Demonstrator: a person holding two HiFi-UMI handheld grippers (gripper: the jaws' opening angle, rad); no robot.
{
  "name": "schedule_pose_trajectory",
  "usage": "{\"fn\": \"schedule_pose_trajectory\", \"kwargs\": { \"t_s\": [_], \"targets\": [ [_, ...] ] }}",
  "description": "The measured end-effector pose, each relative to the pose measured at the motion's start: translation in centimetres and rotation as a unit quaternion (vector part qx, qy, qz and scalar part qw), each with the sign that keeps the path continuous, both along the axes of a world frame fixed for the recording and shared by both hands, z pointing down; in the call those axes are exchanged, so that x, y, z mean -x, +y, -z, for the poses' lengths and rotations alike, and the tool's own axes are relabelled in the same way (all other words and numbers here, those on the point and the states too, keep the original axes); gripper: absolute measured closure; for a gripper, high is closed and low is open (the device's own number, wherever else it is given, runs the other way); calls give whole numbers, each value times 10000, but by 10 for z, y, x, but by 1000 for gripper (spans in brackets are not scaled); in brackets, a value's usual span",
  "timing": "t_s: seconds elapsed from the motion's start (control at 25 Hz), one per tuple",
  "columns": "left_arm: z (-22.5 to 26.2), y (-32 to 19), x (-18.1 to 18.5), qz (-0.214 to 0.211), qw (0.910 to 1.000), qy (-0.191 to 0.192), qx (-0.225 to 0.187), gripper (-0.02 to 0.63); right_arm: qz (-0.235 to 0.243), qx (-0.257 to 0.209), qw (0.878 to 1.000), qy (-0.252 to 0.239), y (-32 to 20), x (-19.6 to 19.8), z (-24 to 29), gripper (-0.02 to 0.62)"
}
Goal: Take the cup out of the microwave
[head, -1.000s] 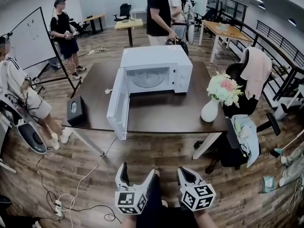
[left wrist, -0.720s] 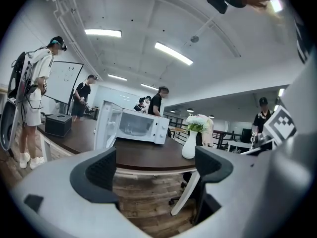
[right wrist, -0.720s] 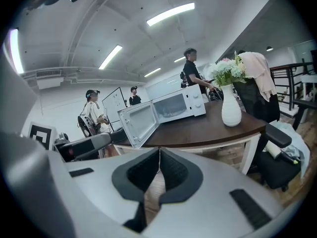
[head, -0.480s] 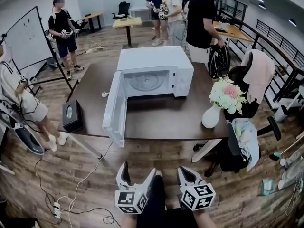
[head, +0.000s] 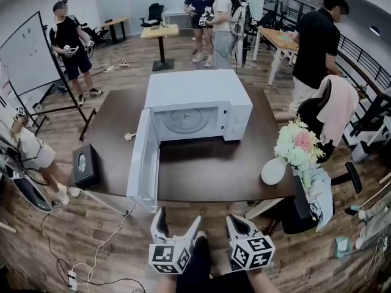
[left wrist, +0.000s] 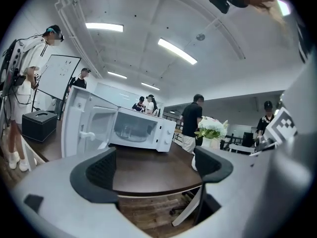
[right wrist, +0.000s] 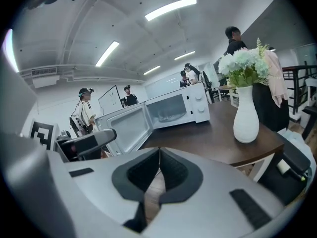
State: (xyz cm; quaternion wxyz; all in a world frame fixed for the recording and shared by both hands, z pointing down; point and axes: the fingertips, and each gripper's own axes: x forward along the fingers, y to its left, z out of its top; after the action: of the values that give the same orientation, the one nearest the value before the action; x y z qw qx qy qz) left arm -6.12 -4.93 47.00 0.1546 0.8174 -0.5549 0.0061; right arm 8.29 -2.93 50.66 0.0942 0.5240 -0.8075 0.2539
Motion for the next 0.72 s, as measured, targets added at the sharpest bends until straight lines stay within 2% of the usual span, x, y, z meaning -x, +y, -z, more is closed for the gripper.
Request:
{"fn": "schedule_pose_trajectory", "kwargs": {
  "t_s": [0.72],
  "targets": [
    [1,-139,-4,-147,9998,120,56,140,-91,146,9998,122,-132,-1,3,600]
  ]
}}
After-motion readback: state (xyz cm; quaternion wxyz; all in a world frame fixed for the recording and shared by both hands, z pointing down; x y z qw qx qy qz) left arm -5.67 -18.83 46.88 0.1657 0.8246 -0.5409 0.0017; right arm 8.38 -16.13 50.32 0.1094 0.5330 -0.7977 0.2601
